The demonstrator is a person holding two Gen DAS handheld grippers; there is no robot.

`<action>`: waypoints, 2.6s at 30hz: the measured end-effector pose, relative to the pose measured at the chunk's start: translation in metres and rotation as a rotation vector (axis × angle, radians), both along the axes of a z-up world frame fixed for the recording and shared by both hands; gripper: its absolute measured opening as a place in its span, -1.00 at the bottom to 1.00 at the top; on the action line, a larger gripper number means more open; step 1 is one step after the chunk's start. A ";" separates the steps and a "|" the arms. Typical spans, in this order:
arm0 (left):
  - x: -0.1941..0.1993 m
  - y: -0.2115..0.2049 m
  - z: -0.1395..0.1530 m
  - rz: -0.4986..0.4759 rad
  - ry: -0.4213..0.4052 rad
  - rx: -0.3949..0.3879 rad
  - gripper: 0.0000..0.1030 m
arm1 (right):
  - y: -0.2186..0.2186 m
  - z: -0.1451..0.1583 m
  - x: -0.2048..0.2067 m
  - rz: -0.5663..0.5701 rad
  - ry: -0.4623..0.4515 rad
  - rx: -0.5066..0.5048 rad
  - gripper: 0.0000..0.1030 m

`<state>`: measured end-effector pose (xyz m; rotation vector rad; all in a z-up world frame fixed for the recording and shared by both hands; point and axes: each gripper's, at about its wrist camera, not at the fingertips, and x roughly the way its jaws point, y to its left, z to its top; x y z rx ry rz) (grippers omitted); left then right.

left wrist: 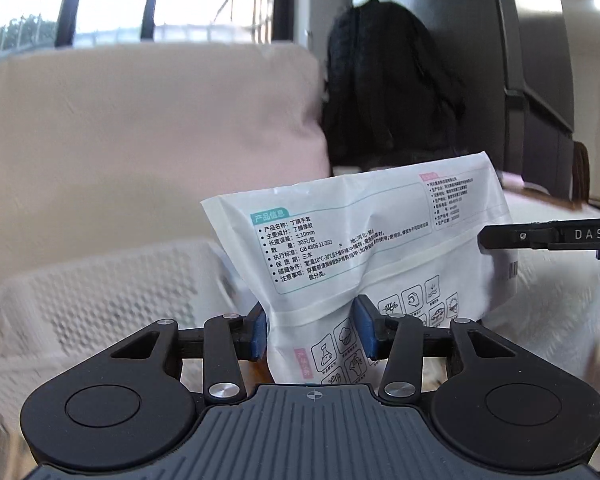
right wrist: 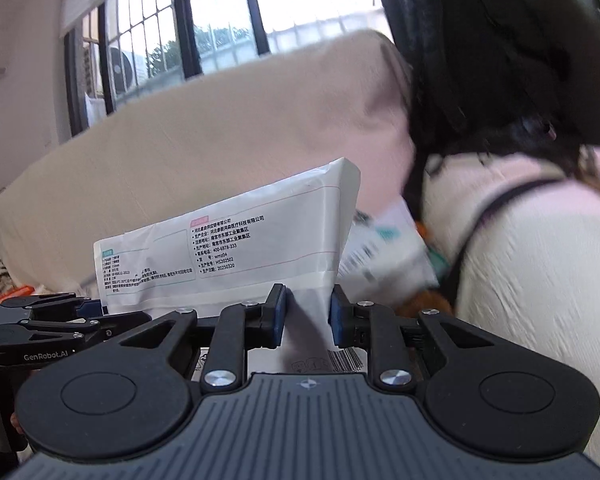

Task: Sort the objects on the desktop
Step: 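Carry the pouch over the white basket and open the right gripper, then move the right gripper to the purple-labelled wet-wipe pack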

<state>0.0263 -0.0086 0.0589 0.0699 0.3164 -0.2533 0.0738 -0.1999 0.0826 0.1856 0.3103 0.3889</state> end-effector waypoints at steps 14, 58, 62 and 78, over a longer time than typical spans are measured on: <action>0.016 0.160 0.071 0.207 0.088 0.101 -0.07 | 0.169 0.072 0.106 0.218 0.107 0.027 -0.51; 0.131 0.167 0.053 0.120 0.362 0.129 1.00 | 0.129 0.057 0.099 0.051 0.264 -0.054 0.64; 0.139 0.137 0.064 0.096 0.322 0.141 1.00 | 0.079 0.072 0.082 -0.047 0.258 -0.026 0.66; 0.079 -0.024 0.056 0.207 -0.029 0.191 1.00 | 0.091 0.017 0.040 -0.397 0.068 -0.171 0.66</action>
